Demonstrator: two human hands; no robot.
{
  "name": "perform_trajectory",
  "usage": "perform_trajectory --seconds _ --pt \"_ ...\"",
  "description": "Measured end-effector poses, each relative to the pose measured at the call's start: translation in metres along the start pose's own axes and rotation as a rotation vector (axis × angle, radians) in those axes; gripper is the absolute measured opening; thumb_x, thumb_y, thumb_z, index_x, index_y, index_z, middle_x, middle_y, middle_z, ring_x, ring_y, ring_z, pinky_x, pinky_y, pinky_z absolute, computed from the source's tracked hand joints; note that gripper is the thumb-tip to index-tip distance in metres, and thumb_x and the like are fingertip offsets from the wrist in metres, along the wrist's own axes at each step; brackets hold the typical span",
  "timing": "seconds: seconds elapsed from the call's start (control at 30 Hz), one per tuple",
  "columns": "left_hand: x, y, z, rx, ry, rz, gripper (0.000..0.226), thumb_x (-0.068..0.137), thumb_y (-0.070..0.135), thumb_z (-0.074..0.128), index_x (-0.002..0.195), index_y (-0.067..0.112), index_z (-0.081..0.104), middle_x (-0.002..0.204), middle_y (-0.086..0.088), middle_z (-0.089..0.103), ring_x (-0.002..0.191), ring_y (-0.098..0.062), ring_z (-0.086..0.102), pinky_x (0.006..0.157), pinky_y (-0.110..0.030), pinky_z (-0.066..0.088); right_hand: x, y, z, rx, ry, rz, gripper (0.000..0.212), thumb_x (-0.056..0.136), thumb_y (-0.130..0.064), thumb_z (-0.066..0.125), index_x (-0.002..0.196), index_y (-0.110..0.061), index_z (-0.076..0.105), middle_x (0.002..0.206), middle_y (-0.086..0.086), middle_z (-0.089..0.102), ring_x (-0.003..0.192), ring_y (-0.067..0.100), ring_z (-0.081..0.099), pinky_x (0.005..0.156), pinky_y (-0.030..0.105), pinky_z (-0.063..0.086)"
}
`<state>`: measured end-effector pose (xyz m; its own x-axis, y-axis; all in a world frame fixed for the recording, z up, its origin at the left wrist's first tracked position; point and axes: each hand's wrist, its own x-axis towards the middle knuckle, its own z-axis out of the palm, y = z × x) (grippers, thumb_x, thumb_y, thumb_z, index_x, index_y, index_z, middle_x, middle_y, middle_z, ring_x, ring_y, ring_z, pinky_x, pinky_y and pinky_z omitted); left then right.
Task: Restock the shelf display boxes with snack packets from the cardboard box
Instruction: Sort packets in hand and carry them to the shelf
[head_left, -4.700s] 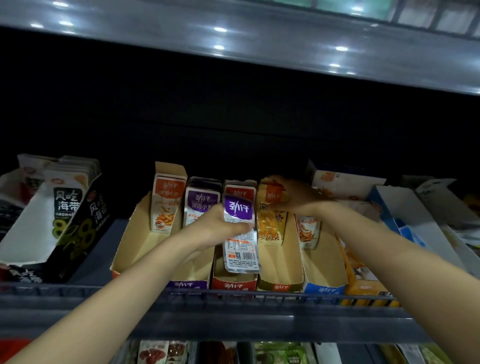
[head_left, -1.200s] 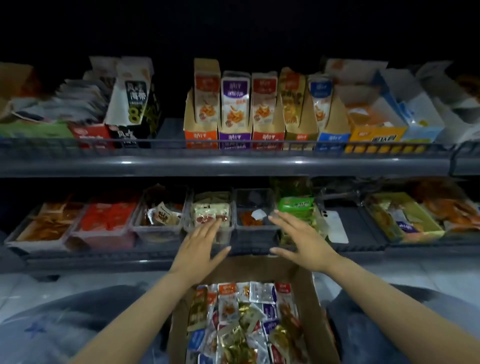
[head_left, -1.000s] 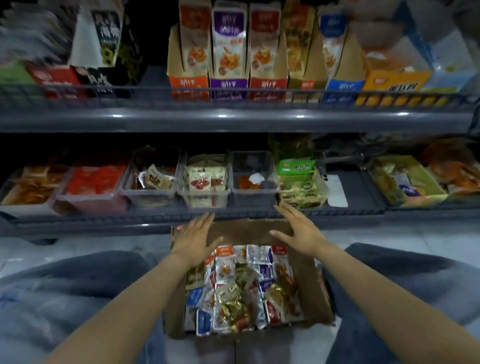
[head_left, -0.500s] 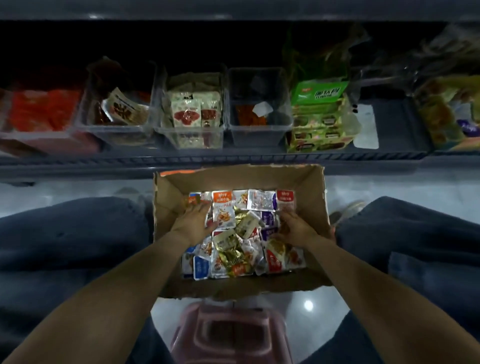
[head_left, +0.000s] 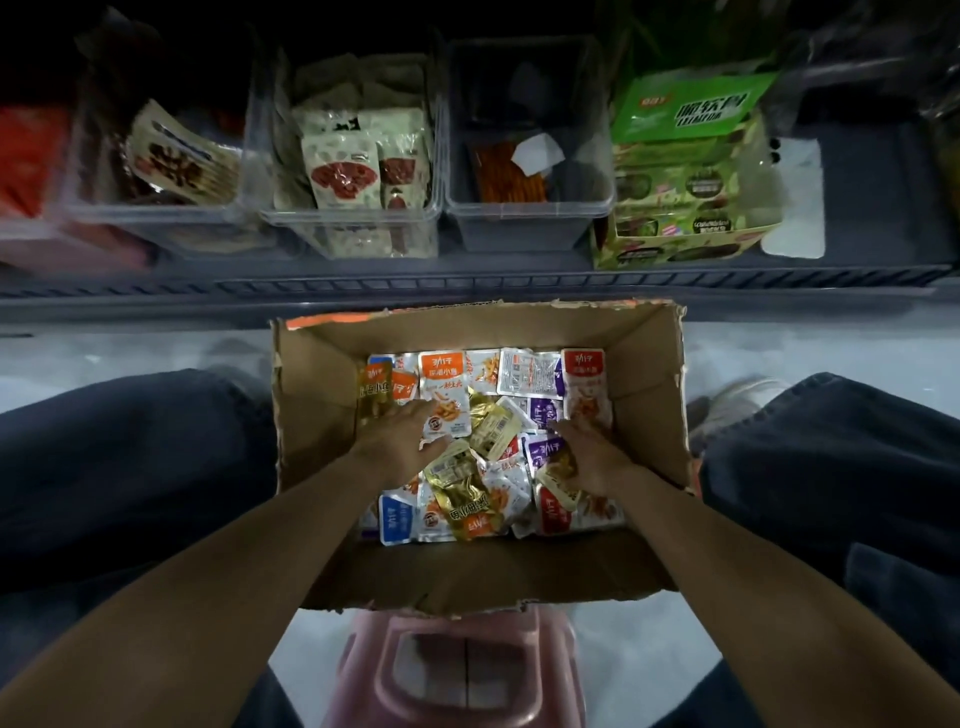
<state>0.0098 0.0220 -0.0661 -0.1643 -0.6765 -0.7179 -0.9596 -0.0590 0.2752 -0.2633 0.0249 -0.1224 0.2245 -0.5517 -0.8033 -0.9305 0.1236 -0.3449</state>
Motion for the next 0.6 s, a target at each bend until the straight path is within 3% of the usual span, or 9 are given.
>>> perform_trajectory --seconds 0.2,0.33,0.43,0.5,0.6 --pt "0.003 -0.001 0.004 -0.059 0.001 -0.004 0.066 0.096 0.049 0.041 0.151 0.018 0.020 0.157 -0.003 0.022 0.144 -0.022 0.019 0.115 -0.037 0.021 0.005 0.004 -0.006 0.024 0.073 -0.005 0.063 0.077 -0.026 0.076 0.131 -0.019 0.046 0.146 0.002 0.034 0.139 0.025 0.024 0.112 0.029 0.017" --pt "0.001 0.005 -0.004 -0.109 0.007 -0.023 0.064 0.097 0.047 0.041 0.150 0.018 0.019 0.157 -0.003 0.022 0.143 -0.022 0.021 0.114 -0.037 0.023 0.007 0.004 -0.015 0.128 0.044 0.002 0.039 0.080 -0.016 0.074 0.115 -0.006 0.059 0.118 0.006 0.053 0.120 0.022 0.046 0.083 0.014 0.030" --pt "-0.003 0.011 -0.014 -0.181 0.027 -0.039 0.063 0.098 0.046 0.039 0.151 0.018 0.019 0.157 -0.004 0.021 0.143 -0.022 0.021 0.115 -0.036 0.024 0.000 -0.004 -0.022 0.222 0.115 -0.021 0.010 0.081 -0.012 0.073 0.085 -0.012 0.063 0.096 0.003 0.060 0.105 0.024 0.058 0.089 0.022 0.042" --pt "-0.006 0.016 -0.020 -0.224 0.062 -0.042 0.063 0.097 0.047 0.040 0.150 0.019 0.020 0.157 -0.004 0.022 0.143 -0.023 0.022 0.115 -0.038 0.025 -0.005 -0.009 -0.031 0.322 0.149 -0.043 0.020 0.081 -0.012 0.072 0.070 -0.019 0.057 0.095 0.006 0.062 0.097 0.025 0.059 0.090 0.032 0.047" --pt "-0.013 0.029 -0.029 -0.387 0.102 -0.039 0.064 0.095 0.050 0.042 0.148 0.020 0.025 0.155 -0.004 0.025 0.140 -0.024 0.029 0.114 -0.039 0.029 -0.021 -0.026 -0.058 0.379 0.204 -0.134 0.030 0.084 -0.011 0.069 0.064 -0.025 0.052 0.077 -0.001 0.058 0.080 0.015 0.055 0.078 0.028 0.045"
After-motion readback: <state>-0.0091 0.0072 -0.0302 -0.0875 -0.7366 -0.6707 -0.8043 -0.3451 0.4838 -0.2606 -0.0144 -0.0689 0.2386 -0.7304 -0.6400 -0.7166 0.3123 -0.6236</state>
